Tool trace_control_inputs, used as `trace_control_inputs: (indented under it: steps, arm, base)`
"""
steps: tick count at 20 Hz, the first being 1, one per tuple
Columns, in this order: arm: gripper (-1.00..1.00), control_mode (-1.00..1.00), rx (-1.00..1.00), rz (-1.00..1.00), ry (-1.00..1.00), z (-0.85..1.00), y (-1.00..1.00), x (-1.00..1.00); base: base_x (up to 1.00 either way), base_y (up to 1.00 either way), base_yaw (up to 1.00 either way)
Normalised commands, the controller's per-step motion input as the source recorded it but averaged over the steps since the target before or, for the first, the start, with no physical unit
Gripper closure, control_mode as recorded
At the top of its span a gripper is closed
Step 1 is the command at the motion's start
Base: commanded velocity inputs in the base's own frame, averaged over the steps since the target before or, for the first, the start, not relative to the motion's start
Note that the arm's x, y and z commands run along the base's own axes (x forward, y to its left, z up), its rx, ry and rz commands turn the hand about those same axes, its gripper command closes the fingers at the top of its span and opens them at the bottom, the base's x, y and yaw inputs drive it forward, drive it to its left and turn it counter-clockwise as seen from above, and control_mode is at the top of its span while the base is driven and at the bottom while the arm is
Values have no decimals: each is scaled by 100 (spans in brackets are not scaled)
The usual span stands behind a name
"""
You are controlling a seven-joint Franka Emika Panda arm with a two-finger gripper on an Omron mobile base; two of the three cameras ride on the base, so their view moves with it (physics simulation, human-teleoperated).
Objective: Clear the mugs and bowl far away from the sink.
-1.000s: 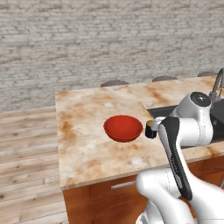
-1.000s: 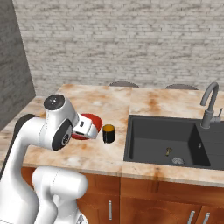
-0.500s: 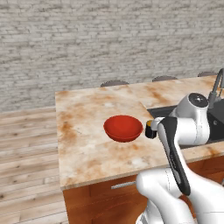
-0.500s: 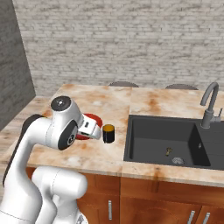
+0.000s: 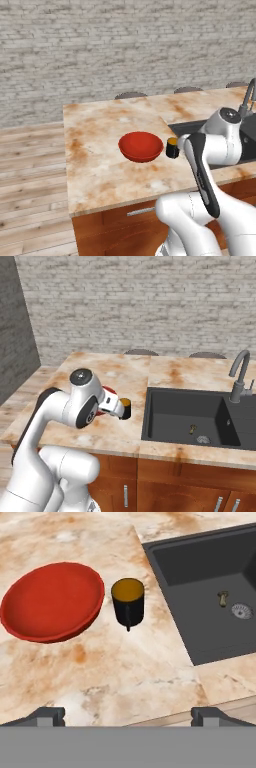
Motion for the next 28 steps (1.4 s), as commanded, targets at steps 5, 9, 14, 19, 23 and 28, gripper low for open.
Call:
trace_control_inputs:
  steps: [5, 9, 14, 19, 23, 28]
  arm:
    - [-100, -100, 0, 0, 0, -29, -27, 9]
    - [-100, -100, 0, 0, 0, -34, -20, 23]
    - [-100, -100, 0, 2, 0, -29, -5, 33]
    - [-100, -100, 0, 5, 0, -18, 0, 42]
    - [-100, -100, 0, 5, 0, -20, 0, 43]
    - [-100, -100, 0, 4, 0, -18, 0, 47]
  base:
    - [0, 0, 0]
    - [0, 0, 0]
    - [0, 0, 0]
    - [0, 0, 0]
    - [0, 0, 0]
    - [0, 0, 0]
